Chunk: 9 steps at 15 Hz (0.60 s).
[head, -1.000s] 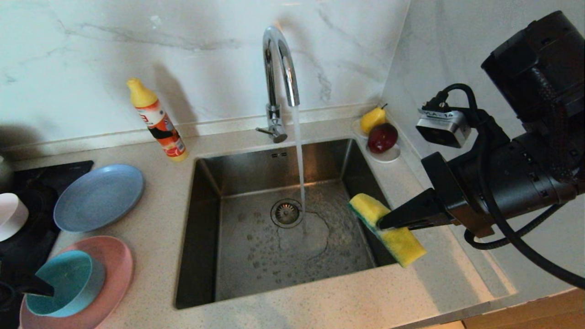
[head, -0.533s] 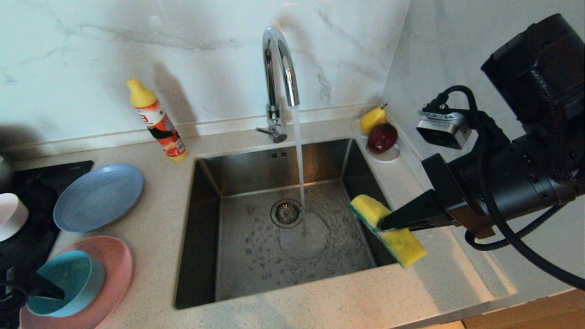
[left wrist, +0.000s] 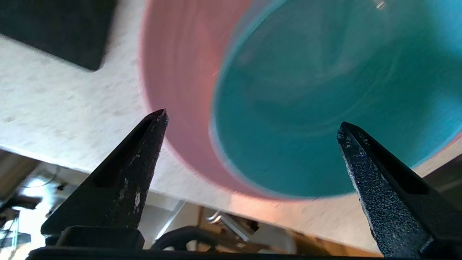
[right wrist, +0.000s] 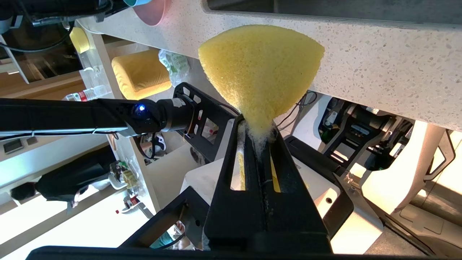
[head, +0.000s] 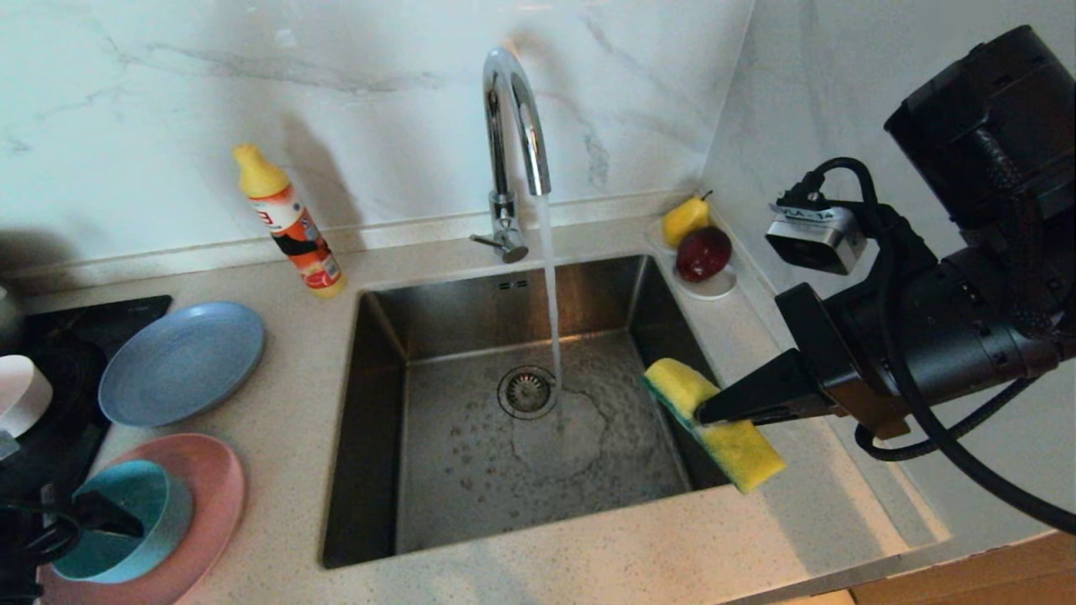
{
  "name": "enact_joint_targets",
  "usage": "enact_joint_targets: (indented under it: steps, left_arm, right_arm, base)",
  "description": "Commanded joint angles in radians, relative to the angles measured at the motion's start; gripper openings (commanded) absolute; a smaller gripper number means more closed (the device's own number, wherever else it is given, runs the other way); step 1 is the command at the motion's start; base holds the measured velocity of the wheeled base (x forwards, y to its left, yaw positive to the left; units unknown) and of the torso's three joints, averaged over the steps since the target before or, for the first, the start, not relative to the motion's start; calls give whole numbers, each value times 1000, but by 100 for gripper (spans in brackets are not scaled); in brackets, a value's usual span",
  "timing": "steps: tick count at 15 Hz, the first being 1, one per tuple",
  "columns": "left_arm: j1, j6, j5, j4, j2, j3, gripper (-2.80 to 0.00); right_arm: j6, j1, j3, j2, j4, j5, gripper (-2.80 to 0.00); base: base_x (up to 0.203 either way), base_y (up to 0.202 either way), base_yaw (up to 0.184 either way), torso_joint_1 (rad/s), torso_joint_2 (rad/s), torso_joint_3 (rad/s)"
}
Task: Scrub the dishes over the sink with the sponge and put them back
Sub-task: Wash the bowl
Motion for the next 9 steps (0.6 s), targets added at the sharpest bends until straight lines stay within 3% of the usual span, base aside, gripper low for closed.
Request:
enact_joint_targets:
  steps: [1,9]
  left_arm:
    - [-27,-20,-1,-32,17,17,0]
    - [-36,-36,1,-88,42,31,0]
  right_arm:
    - [4,0,2,-3,4,3,-280]
    - [2,-13,15,-7,4,3,-280]
  base:
    - [0,0,0,0,0,0]
    - [0,0,0,0,0,0]
